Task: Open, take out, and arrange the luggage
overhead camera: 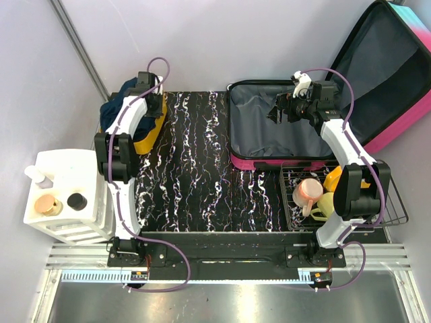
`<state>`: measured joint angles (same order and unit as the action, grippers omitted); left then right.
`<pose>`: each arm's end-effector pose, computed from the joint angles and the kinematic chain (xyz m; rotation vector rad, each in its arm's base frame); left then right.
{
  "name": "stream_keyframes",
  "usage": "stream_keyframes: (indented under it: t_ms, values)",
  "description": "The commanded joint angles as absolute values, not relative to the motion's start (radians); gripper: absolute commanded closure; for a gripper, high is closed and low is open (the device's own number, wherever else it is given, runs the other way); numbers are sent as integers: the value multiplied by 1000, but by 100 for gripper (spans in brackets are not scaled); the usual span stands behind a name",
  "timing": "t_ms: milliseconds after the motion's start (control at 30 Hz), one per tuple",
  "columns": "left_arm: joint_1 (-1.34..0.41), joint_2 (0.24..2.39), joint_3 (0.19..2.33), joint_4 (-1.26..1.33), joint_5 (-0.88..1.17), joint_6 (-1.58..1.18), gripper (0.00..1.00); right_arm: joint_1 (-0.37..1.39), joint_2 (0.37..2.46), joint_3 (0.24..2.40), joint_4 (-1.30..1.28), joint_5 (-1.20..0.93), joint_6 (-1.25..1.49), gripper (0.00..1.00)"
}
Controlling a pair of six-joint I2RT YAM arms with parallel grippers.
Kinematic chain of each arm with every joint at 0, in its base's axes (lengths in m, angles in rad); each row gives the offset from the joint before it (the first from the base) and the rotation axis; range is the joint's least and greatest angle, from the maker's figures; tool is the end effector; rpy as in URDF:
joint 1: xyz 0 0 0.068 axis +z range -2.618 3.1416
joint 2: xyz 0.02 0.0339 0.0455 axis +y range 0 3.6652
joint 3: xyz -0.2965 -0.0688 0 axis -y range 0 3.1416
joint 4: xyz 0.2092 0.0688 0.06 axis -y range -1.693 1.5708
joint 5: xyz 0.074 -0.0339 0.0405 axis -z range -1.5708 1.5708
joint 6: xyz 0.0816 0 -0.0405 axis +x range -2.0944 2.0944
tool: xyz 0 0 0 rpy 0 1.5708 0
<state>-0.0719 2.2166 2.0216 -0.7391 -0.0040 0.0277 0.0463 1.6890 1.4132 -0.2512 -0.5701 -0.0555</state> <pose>0.5065 -0.0362 0.2435 0.1230 2.5019 -0.0132 0.3935 0.0623 0.3369 -0.4449 2.0100 0.5895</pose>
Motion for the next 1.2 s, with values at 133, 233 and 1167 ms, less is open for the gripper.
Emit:
stream_keyframes:
  t_ms: [133,233,1167]
  values:
    - [29,2295,2152,-755,-190,-74,100,41,1667,1428,-196,-611,-40,0]
    - [41,2309,2145,-700,-202,3,100,43,1674,1436,-198,-612,-40,0]
    - [-109,1914,2178,-730,-28,319,1,43,1646,1442,-178,-629,-20,0]
